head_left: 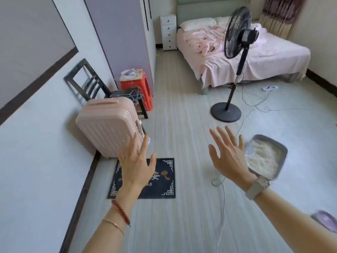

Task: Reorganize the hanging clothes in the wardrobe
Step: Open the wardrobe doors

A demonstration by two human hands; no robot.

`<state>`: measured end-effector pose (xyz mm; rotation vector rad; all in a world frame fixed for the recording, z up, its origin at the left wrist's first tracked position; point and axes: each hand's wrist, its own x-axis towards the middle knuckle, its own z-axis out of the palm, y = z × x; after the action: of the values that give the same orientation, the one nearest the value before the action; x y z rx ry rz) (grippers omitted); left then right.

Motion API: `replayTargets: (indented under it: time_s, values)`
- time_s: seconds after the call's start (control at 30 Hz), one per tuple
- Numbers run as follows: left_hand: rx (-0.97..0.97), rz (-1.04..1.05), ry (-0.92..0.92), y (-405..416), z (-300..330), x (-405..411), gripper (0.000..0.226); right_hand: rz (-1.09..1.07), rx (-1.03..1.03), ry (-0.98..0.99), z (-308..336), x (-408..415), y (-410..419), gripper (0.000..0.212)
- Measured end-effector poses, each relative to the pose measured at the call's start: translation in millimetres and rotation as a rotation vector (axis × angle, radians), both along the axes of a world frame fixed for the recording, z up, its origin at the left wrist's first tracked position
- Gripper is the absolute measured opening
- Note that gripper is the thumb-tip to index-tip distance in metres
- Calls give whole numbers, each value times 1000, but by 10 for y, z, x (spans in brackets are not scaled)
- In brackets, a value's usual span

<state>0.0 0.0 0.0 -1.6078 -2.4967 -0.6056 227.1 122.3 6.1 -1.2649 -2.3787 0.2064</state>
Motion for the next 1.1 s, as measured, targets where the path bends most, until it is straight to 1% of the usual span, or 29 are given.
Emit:
replayTargets:
  time_s: [0.13,0.2,0.33,0.43,0.5,0.67,0.83,0.97,1.1]
  values:
    - [-155,15,-17,308,-309,-101,57,-45,-186,-124,-420,-36,257,49]
    - [-214,6,-58,562,-475,-136,55,-55,-219,-148,-599,-65,485,48]
    - [-284,-19,-44,1293,-698,-238,54,-75,-295,-185,-813,-187,1182,46]
    - [-273,-50,-69,2032,-728,-295,52,-66,-340,-169,-894,-290,1887,44]
    - [-269,-52,-79,2669,-668,-334,48,-56,-357,-161,-868,-365,2480,45]
    - [-217,-62,-104,4096,-381,-515,45,-38,-324,-139,-680,-665,3763,44]
    - [-157,-31,-153,4915,-357,-830,39,23,-347,-137,-673,-1119,4686,44]
    - [-219,7,-149,5467,-565,-1287,39,57,-377,-170,-799,-1509,5373,44]
    - [-297,72,-124,6290,-747,-1920,45,50,-393,-225,-913,-1990,6225,45]
